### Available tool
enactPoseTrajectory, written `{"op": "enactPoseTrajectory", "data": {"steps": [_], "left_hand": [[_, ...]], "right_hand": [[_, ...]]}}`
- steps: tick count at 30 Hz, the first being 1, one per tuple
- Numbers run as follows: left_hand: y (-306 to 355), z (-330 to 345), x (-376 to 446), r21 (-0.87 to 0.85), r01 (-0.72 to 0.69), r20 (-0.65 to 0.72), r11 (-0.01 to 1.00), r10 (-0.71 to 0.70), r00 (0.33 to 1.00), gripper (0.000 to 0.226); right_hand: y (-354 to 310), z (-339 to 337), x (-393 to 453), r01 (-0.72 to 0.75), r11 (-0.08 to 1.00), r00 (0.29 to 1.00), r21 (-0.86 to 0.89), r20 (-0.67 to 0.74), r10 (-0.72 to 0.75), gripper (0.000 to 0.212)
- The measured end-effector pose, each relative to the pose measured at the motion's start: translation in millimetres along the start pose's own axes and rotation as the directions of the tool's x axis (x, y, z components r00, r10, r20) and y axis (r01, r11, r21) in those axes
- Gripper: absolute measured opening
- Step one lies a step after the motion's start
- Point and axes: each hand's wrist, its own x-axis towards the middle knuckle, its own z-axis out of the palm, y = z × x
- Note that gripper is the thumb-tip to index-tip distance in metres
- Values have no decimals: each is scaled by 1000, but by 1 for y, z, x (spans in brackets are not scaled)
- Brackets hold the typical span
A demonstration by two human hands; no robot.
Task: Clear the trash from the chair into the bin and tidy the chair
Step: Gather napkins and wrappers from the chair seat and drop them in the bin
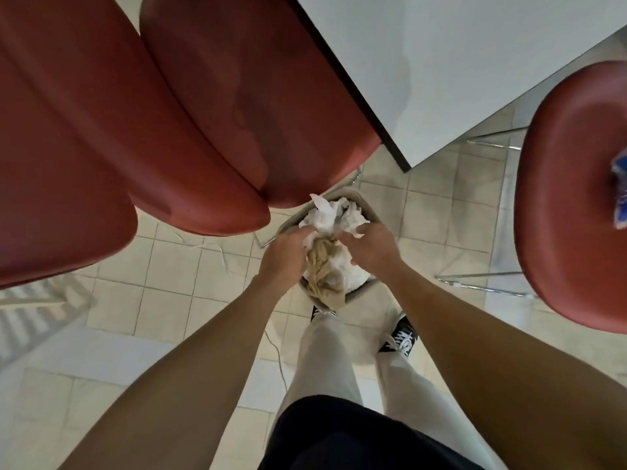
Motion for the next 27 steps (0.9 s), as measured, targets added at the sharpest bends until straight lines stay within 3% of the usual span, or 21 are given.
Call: {"op": "enactPoseTrajectory", "data": {"steps": [4, 11, 17, 27], "left_hand": [[9, -9, -11, 44, 59, -72, 997, -55, 996, 56], [40, -18, -17, 57, 92, -89, 994, -87, 992, 50], [96, -8, -28, 131, -19, -68, 991, 29, 997, 45], [219, 54, -62, 51, -182, -12, 982, 183, 983, 42]], "right_hand": [[2, -15, -10, 20, 1000, 1000, -3, 3, -20, 40], [22, -42, -38, 22, 994, 1000, 106, -18, -20, 34], [54, -79, -68, 60, 988, 997, 145, -61, -52, 34], [173, -190, -114, 90, 988, 981, 125, -185, -67, 42]]}}
